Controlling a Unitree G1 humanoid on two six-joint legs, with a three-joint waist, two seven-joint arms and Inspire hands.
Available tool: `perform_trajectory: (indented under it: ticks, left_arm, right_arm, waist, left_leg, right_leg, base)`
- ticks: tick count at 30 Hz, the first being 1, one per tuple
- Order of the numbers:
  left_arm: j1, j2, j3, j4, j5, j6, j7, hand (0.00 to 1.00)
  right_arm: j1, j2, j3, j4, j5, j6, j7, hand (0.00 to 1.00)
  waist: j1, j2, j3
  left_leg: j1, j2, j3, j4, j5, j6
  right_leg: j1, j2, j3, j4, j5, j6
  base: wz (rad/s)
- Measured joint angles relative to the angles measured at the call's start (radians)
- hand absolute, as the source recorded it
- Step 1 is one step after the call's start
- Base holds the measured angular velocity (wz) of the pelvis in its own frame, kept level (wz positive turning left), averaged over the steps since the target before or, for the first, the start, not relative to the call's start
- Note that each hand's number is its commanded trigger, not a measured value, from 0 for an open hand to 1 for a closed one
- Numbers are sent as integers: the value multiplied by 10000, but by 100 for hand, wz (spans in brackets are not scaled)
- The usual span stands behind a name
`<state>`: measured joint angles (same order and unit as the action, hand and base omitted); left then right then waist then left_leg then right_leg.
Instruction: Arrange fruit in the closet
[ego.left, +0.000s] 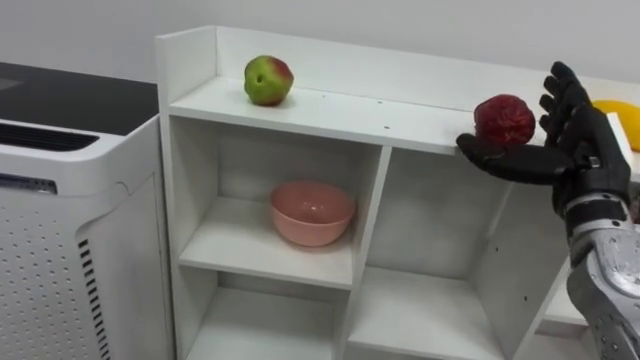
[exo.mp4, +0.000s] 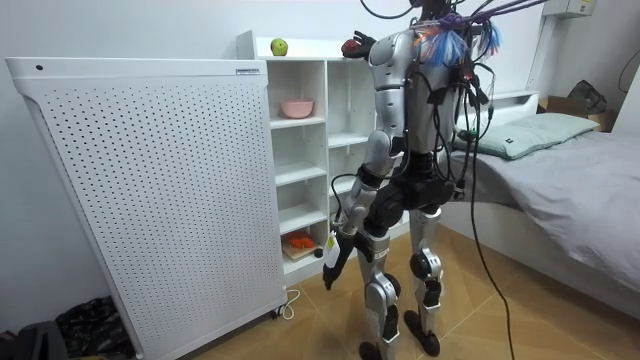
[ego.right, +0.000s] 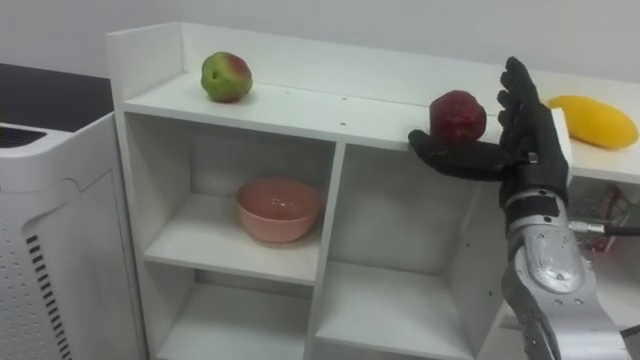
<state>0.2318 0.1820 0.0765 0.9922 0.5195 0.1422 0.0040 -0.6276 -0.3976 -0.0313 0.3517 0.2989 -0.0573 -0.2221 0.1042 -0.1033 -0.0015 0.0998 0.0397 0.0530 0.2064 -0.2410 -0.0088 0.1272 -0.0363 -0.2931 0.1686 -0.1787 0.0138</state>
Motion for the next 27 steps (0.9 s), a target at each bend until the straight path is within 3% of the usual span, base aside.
perform_trajectory:
  ticks: [12, 25, 27]
  left_arm:
    - [-106, 92, -3, 9, -10, -6, -104, 0]
    - [-243, 136, -39, 21, -19, -33, -134, 0]
    - [-241, 131, -118, 24, -25, -32, -142, 0]
  right_arm:
    - [-236, -393, 96, 305, -367, 36, 547, 100]
    - [-362, -399, 339, -73, -541, 35, 289, 100]
    - [-360, -382, 477, -378, -517, 38, 302, 100]
  waist:
    - [71, -12, 4]
    - [206, -44, 45]
    - [194, 16, 87]
  left_leg:
    - [5, 1, -29, -2, 1, -2]
    - [174, 9, 91, -45, 4, -5]
    - [150, 12, 173, -45, 4, -4]
  right_leg:
    - [-2, 8, 94, 2, 1, -2]
    - [30, 22, 218, -20, 1, -2]
    - [-23, 20, 309, -20, 1, -2]
  base:
    - [0]
    - [-2]
    - [-10]
